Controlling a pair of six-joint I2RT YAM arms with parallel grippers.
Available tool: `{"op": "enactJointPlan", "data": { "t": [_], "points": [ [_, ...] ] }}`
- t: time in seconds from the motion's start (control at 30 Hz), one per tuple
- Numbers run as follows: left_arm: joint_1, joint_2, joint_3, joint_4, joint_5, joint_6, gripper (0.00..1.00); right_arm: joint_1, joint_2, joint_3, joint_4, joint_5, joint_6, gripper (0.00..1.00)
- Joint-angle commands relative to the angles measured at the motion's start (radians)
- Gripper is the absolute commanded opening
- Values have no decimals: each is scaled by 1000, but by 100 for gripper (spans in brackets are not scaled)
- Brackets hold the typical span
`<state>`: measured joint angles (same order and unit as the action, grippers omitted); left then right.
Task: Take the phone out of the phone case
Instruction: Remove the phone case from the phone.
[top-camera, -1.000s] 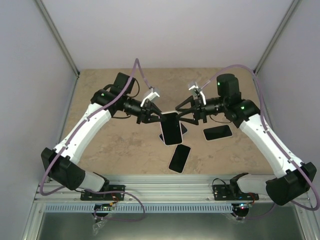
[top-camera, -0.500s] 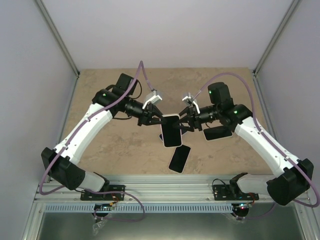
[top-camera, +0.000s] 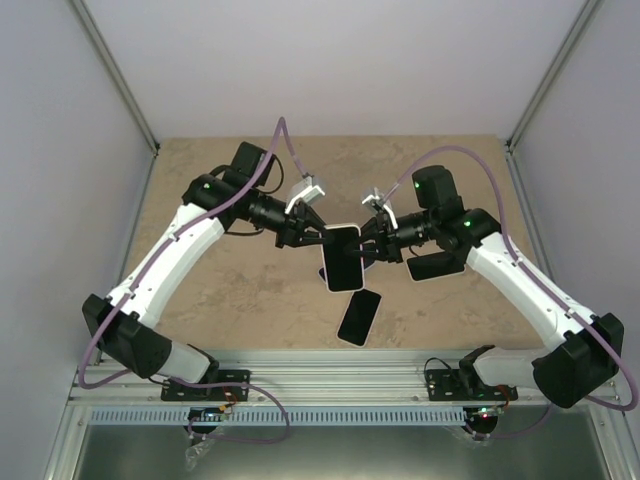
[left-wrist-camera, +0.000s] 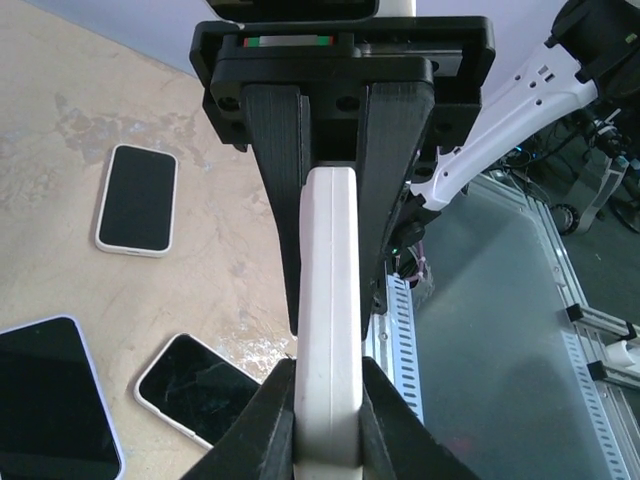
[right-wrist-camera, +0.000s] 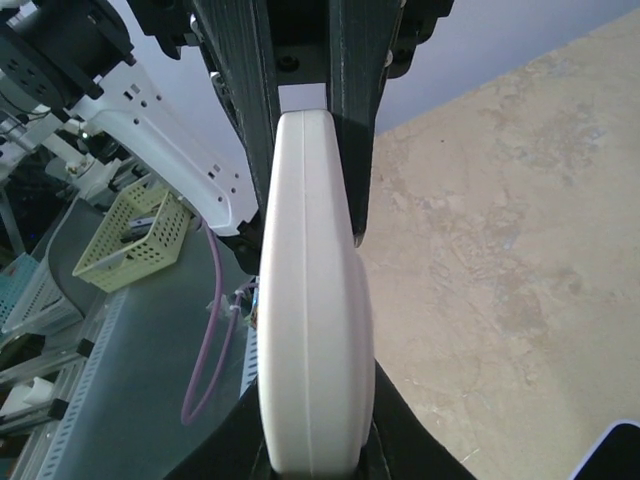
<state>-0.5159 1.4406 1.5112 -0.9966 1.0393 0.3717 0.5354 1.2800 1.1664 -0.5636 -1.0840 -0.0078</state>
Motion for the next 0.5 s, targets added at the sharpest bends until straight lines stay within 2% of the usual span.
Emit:
{"op": "enactJointPlan", "data": {
  "t": [0.0,0.03,0.07,0.13,0.3,0.47],
  "points": [
    [-8,-3,52,47,-6,-28,23,5,-2,34,105,-42,108,1],
    [-7,-9,52,54,-7,-38,33,3,-2,44,117,-48,121,1],
    [-8,-18,50,62,-8,-46,48,0,-2,57,129,-56,137,0],
    [-6,-36,54,76,-14,-65,65,-8,7,92,149,-67,165,1],
    [53,-83,62,100,39,-110,77,-39,27,175,259,-94,278,1],
    [144,-197,-44,178,106,-130,81,-62,6,175,507,-83,492,1]
  ]
}}
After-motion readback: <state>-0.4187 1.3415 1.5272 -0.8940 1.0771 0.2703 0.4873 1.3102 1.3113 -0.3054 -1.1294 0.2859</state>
